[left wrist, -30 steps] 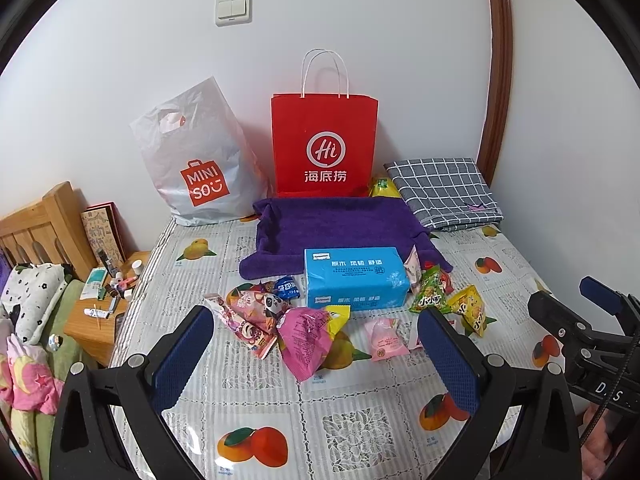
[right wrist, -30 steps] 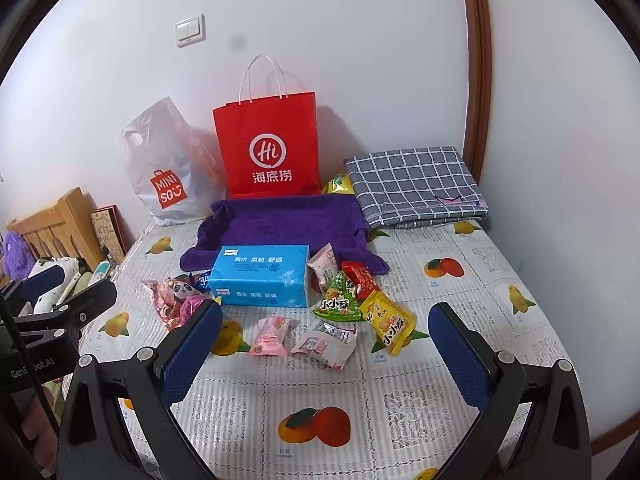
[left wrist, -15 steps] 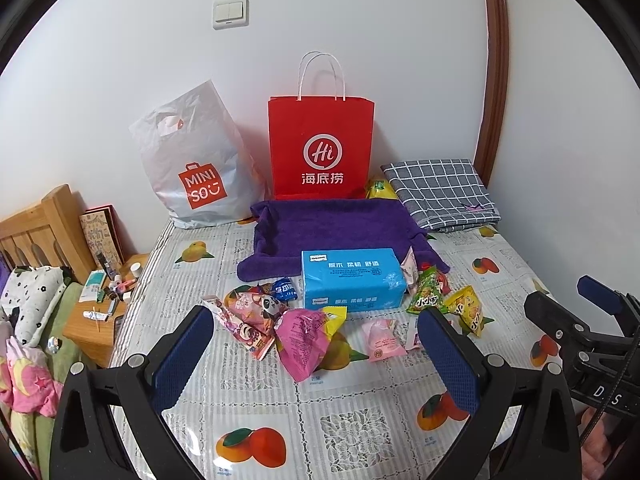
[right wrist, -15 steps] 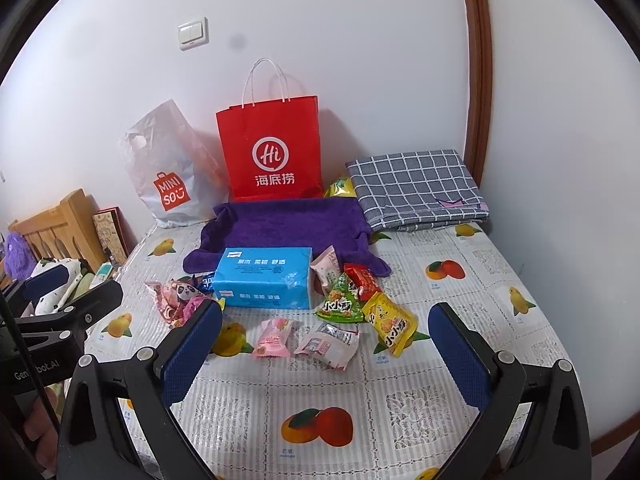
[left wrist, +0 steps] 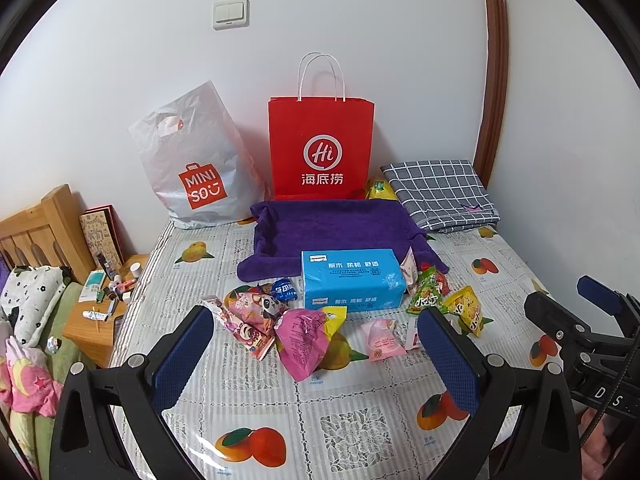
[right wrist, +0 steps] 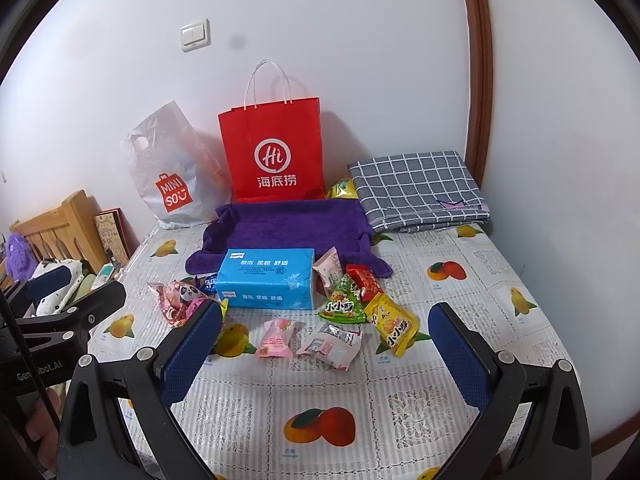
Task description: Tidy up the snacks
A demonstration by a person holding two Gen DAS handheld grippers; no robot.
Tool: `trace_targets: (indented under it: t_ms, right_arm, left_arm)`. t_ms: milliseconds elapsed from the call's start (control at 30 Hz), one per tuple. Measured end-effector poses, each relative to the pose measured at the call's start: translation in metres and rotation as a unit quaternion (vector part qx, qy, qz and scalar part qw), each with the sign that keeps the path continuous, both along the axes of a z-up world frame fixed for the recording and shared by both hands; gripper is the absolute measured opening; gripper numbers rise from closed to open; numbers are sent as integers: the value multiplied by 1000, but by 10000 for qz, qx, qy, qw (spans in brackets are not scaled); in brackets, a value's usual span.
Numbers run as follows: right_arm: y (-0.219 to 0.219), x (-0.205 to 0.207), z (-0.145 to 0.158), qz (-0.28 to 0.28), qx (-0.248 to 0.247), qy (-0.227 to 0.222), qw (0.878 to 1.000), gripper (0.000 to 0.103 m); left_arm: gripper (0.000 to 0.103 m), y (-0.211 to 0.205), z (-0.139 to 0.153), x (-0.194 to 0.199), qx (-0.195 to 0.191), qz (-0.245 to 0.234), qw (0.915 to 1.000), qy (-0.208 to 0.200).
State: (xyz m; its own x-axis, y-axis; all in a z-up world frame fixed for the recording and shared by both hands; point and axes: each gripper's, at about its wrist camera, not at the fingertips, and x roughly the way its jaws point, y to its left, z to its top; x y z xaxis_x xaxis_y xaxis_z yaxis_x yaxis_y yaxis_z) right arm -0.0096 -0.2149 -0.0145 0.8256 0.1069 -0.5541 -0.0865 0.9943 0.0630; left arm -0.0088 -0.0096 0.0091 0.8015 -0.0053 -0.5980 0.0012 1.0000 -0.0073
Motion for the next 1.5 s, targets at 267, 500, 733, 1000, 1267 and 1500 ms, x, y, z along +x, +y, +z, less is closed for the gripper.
trace_targets:
  t_ms: [267, 500, 733, 1000, 1267, 1500]
  right_arm:
    - [0, -1, 0, 3, 10, -6, 10000, 102]
    - [3, -1, 1, 16, 1, -17, 10000, 102]
    - [4, -1, 1, 27, 3, -12, 10000, 102]
    - [4, 1, 0, 60, 49, -15, 10000, 102]
    - [9, 15, -8, 184, -24, 12, 9998, 102]
    - [0, 40, -35, 90, -120, 235, 9996, 102]
  left_arm:
    - [103, 0, 0, 0, -2, 1, 10000, -8]
    - [103, -1, 1, 0, 4, -5, 10000, -11]
    - [103, -2, 3, -1, 1, -8, 10000, -27]
    - [103, -3, 5, 1, -13, -69, 10000, -58]
    - [103, 2, -6, 10, -17, -94, 10000, 25]
    - [103, 17, -30, 34, -188, -17, 9994, 275]
